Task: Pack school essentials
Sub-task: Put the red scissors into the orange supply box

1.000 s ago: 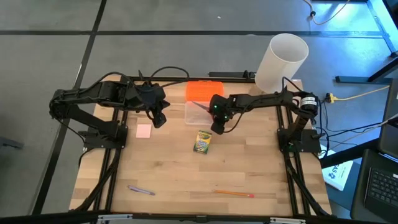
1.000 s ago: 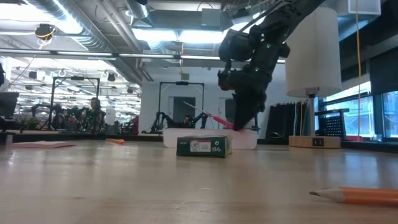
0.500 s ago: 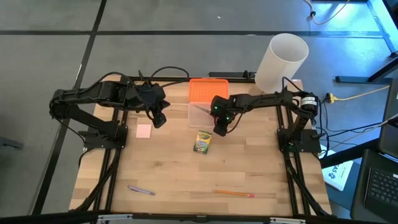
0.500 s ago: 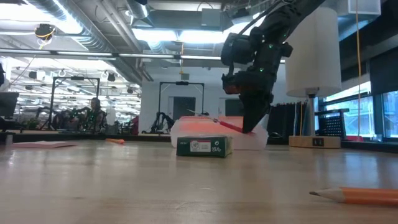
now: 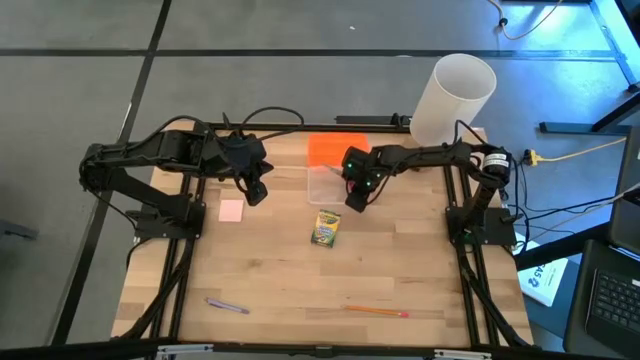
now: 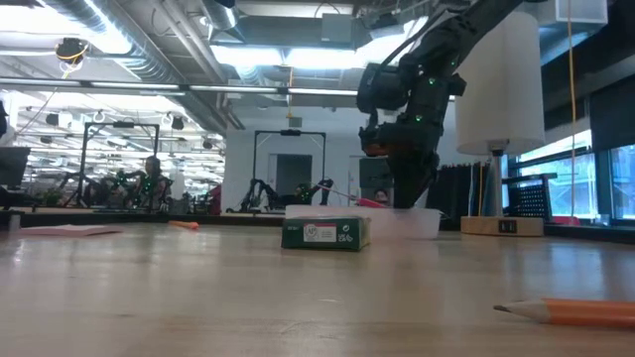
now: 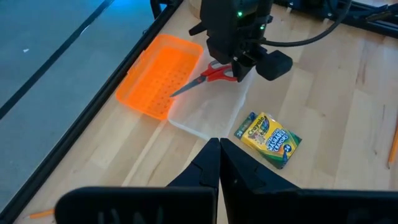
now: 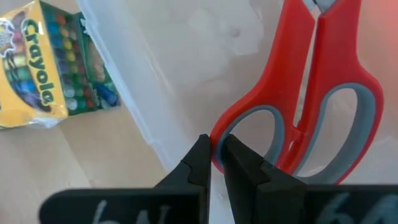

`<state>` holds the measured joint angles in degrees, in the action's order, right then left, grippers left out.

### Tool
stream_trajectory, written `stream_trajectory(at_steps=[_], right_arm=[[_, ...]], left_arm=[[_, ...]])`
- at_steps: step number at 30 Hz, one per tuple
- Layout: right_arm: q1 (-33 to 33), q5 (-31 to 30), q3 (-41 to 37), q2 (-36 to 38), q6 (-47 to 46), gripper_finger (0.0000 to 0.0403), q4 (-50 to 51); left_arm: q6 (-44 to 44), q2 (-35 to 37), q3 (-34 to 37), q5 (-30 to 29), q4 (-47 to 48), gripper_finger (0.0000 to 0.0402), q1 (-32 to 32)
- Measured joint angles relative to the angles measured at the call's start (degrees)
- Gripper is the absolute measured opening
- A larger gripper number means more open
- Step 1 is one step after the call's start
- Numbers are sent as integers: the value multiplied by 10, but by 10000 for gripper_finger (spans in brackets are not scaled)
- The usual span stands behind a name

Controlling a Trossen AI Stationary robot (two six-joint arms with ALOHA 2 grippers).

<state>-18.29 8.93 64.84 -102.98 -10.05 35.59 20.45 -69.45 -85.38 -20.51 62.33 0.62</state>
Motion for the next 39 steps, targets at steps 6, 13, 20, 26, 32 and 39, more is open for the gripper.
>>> stream_trajectory(at_steps=[6,13,20,26,32,39], right_arm=[[0,12,0,0,42,32,0],[0,12,0,0,64,32,-3],[0,12,0,0,74,32,-3],[0,12,0,0,75,32,-3],[0,12,0,0,75,42,-3],[0,12,0,1,93,57,-2]], left_arm=[[-4,0,0,0,0,0,0],[-20,0,0,0,0,0,0],[-20,0,0,0,0,0,0],[-20,0,0,0,0,0,0],[-20,0,0,0,0,0,0],[-20,0,0,0,0,0,0]])
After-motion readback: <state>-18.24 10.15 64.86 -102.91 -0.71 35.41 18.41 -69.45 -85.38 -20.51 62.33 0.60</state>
